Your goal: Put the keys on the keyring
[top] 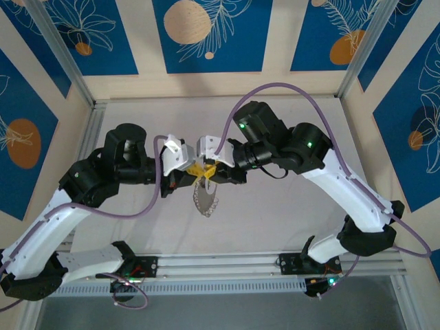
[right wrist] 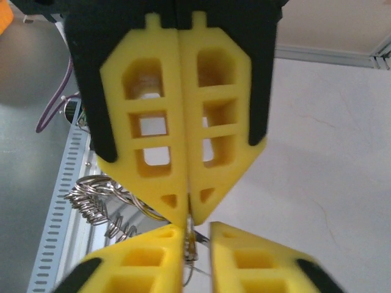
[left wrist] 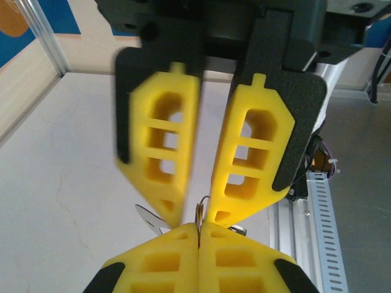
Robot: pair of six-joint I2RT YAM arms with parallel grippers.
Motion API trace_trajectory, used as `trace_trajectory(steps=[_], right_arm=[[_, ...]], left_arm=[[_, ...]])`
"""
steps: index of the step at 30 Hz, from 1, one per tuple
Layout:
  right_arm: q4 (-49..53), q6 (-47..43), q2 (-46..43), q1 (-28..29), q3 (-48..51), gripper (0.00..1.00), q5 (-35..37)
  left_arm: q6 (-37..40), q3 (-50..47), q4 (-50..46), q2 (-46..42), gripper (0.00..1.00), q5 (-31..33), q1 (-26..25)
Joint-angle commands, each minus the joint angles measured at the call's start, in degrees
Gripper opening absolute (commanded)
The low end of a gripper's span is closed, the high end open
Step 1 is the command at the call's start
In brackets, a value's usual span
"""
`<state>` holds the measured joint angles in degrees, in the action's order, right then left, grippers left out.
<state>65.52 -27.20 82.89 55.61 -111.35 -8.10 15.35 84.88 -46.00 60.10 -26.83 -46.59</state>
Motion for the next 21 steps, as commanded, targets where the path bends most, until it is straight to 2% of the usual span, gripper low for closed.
trace_trajectory(steps=[1, 4, 7, 12, 21], right_arm=[[-3.8, 3.2, -3.5, -1.0, 4.2, 0.28, -5.6], [-6.0, 5.4, -5.5, -1.6, 8.3, 0.30, -6.9], [-7.2, 6.6, -6.5, -1.7, 10.6, 0.17, -7.4], [-7.9, 7.2, -7.0, -1.8, 11.5, 0.01, -7.6], [-9.6, 8.0, -8.0, -2.2, 13.1, 0.00, -9.1]], left_arm=[[-1.8, -0.7, 4.7, -1.9, 0.00, -2.5, 0.8], [-3.0, -1.6, 6.8, -2.5, 0.00, -3.4, 1.0], [-3.9, -2.0, 7.9, -2.4, 0.00, -3.9, 1.0], [-4.5, -1.8, 8.8, -2.3, 0.00, -4.5, 1.0], [-6.5, -3.2, 13.3, -3.6, 0.00, -7.2, 1.0]])
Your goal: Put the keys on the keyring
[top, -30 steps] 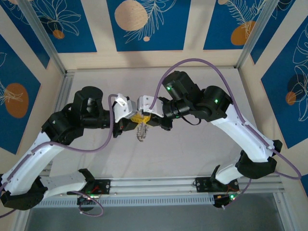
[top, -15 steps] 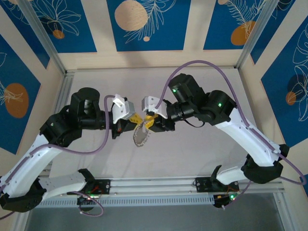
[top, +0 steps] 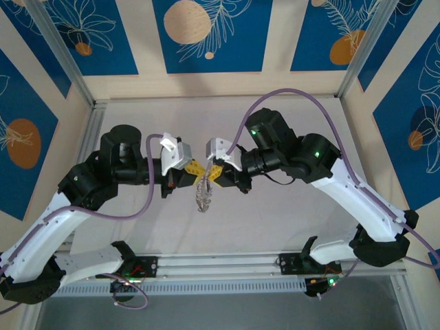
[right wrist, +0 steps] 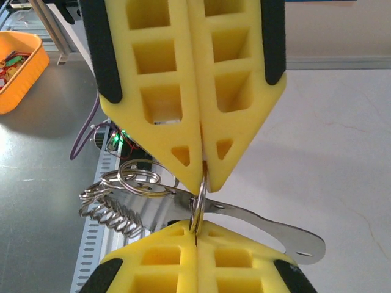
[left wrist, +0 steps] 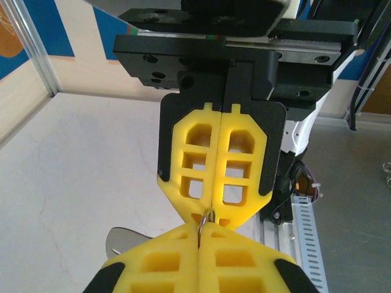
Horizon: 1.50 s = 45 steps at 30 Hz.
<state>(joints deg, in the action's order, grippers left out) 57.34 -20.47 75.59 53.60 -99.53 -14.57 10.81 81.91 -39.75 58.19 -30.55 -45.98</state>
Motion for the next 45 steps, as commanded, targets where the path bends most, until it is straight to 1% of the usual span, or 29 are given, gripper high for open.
trace_trajectory(steps=[1, 5, 8, 12, 15, 18, 22, 28, 35, 45], right_arm=[[-2.1, 1.6, -0.8, -0.4, 1.7, 0.00, -3.1], [-5.5, 2.6, -1.5, -0.8, 2.8, 0.00, -4.5], [-8.4, 3.6, -2.2, -0.9, 3.3, 0.00, -7.3], [-11.6, 5.2, -3.7, -1.7, 4.5, 0.02, -11.0], [-12.7, 6.1, -4.8, -2.8, 5.5, 0.00, -12.8], [-12.7, 6.6, -5.8, -3.7, 6.2, 0.00, -12.6], [-12.4, 6.8, -7.4, -4.6, 6.3, 0.00, -11.5], [-14.1, 8.1, -9.6, -6.2, 5.5, 0.00, -12.8], [-15.5, 9.7, -9.9, -7.5, 4.5, 0.00, -13.6], [-15.7, 10.5, -8.4, -7.5, 2.6, 0.00, -15.2]], left_arm=[[-2.6, -0.5, 8.2, -2.0, 0.00, -4.1, 0.5], [-5.3, -0.9, 12.3, -2.6, 0.00, -6.9, 0.5], [-6.7, -1.6, 14.7, -2.7, 0.00, -8.2, 0.5], [-7.7, -1.8, 16.3, -3.0, 0.00, -9.4, 0.6], [-7.8, -1.6, 16.7, -3.3, 0.00, -9.7, 0.7], [-7.5, -1.2, 15.9, -3.6, 0.00, -9.5, 1.1], [-5.7, -0.6, 12.9, -3.5, 0.00, -7.7, 1.4], [-2.4, 0.9, 7.6, -2.1, 0.00, -5.1, 1.4], [-0.7, 1.4, 5.8, -1.2, 0.00, -4.4, 1.3], [0.1, 1.1, 4.8, -1.3, 0.00, -3.6, 1.4]])
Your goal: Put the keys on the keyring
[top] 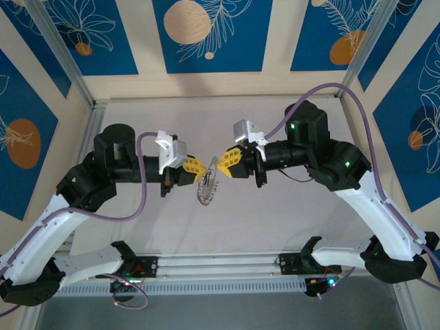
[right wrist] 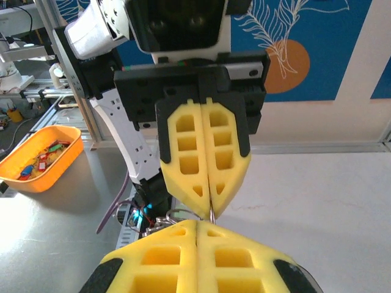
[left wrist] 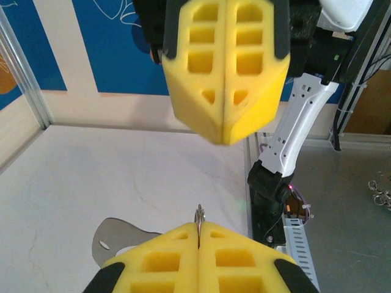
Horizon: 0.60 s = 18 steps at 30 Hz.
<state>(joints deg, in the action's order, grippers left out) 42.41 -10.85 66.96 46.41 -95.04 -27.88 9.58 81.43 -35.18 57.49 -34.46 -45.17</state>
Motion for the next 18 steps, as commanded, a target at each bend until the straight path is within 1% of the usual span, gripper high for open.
trace_trajectory(steps=[1, 6, 9, 11, 12, 14, 18], right_arm=[[-0.8, 0.8, 0.3, -0.3, -1.8, 0.00, -1.8], [-1.3, 1.3, -0.3, -0.5, -0.2, 0.01, 0.4], [-2.3, 3.3, -1.6, -2.0, 3.7, 0.23, 0.1], [-3.8, 5.1, -3.0, -3.1, 7.6, 0.41, -1.1], [-4.3, 5.7, -3.5, -3.4, 9.0, 0.46, -1.7], [-5.2, 6.4, -4.3, -4.1, 11.4, 0.51, -2.0], [-7.8, 7.4, -4.7, -5.7, 14.5, 0.53, -4.1]], left_arm=[[1.4, 1.5, 0.0, -0.6, 0.00, 0.5, 0.6], [1.5, 1.2, -0.4, -0.5, 0.00, 2.2, 0.5], [1.1, 0.5, 0.4, -0.4, 0.00, 2.0, 0.5], [1.0, 0.6, 0.6, -0.2, 0.00, 1.5, 0.6], [1.0, 0.7, 0.6, -0.2, 0.00, 1.4, 0.6], [1.0, 1.1, 0.4, 0.1, 0.00, 1.2, 0.5], [0.8, 0.9, 0.1, 1.0, 0.00, 1.7, 0.5]])
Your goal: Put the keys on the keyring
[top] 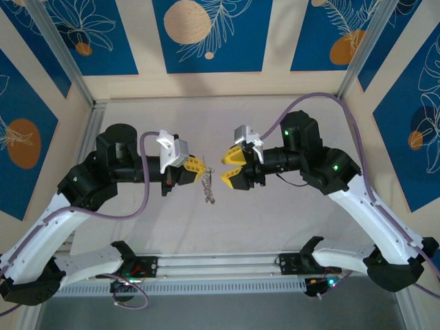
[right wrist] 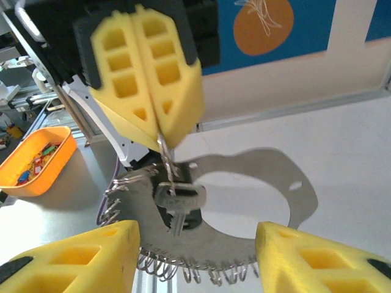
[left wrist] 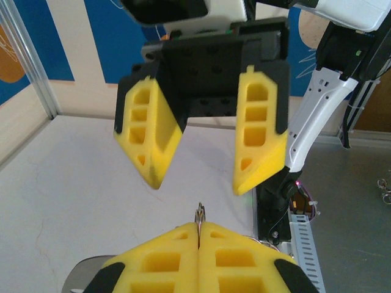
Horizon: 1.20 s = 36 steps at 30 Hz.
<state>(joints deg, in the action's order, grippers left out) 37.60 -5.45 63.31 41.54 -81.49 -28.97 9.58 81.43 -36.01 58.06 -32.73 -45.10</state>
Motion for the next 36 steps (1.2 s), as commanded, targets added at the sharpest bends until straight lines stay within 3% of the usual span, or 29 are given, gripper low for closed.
trace_trajectory(steps=[1, 8, 16, 22, 28, 36], right_arm=[[-3.9, 2.3, -1.0, -1.1, 1.5, 0.53, -3.5], [-8.3, 5.4, -1.2, -2.1, 5.8, 0.55, 1.5], [-22.5, 16.6, -10.0, -3.0, 24.2, 0.72, 24.1], [-23.2, 20.2, -13.7, -4.7, 30.8, 0.76, 38.2], [-24.1, 21.1, -17.2, -10.5, 33.9, 0.83, 39.9], [-25.5, 23.0, -17.8, -15.4, 37.3, 0.86, 38.8]], left_arm=[[0.7, 0.6, 1.1, 0.5, 0.00, 0.4, 0.6], [-1.2, -4.8, 1.6, 1.3, 0.00, 4.9, 2.7], [-6.4, -16.3, 0.8, 0.7, 0.00, 9.6, 6.8], [-10.1, -21.7, 1.3, 2.8, 0.00, 15.5, 7.6], [-14.5, -23.6, 11.0, 13.5, 0.00, 17.3, 8.4], [-14.4, -17.3, 19.1, 32.9, 0.00, 22.6, 8.8]])
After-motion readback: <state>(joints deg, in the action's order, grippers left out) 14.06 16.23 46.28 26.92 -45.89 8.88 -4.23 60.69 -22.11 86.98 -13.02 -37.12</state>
